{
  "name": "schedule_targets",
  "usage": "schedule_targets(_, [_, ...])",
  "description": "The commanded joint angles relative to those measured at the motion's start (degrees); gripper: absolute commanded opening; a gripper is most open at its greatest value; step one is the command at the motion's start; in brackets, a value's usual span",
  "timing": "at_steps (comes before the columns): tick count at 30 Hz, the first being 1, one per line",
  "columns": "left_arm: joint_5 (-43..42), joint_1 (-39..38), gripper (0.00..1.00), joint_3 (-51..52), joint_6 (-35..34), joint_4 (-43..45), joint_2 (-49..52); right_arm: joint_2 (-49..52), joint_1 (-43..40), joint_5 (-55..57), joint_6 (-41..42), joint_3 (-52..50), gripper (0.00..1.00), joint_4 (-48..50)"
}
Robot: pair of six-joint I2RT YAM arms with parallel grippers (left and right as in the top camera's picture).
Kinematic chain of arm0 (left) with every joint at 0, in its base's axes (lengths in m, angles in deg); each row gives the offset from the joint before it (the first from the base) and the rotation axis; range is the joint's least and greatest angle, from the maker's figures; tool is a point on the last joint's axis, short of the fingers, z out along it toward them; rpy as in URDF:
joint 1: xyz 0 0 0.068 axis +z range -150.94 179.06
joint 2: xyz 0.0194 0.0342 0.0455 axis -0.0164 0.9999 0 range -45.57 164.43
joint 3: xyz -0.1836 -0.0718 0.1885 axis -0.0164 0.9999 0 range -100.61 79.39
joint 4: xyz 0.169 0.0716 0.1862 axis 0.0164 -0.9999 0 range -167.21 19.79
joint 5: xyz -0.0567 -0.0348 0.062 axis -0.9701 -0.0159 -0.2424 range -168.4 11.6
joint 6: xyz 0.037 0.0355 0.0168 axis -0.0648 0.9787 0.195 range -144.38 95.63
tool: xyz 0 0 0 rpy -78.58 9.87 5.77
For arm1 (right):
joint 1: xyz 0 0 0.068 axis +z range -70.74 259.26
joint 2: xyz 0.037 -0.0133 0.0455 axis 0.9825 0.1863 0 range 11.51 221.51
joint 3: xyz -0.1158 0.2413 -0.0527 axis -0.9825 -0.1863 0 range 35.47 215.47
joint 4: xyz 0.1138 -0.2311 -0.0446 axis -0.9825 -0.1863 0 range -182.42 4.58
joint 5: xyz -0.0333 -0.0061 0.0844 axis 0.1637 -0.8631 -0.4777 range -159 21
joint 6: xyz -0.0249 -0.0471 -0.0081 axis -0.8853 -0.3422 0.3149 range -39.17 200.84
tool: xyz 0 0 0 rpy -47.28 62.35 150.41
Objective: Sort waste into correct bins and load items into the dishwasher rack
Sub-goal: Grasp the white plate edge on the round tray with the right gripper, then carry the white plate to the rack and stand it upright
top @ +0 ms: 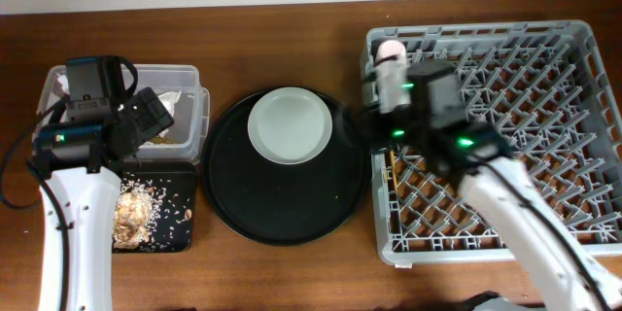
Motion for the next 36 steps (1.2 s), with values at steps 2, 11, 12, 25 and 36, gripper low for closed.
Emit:
schedule_targets(2, [0.0, 0.2, 0.99, -0.7, -0.5, 0.0, -0.3, 19.6, 7.4, 9.1, -5.7, 24.1, 0.4, -14.9])
schedule_targets(11, [0.0, 0.2, 0.99, -0.7, -0.5, 0.0, -0.3, 49.7, 6.9, 11.5, -4.6, 38.0, 0.4, -18.5])
schedule_targets(12, [0.0, 0.2, 0.99, -0.7, -0.5, 0.0, -0.3, 50.5, 6.9, 11.5, -4.6, 38.0, 0.39, -18.2])
schedule_targets(25, [0.0, 0.2, 0.99, -0.7, -0.5, 0.0, -0.3, 31.4, 6.9, 19.2, -3.6, 41.6, 0.04, -26.6])
schedule_targets(36, [0.0, 0.2, 0.99, -0.7, -0.5, 0.0, -0.3, 19.6, -12.6, 69.1, -3.3, 38.5, 0.04, -32.2])
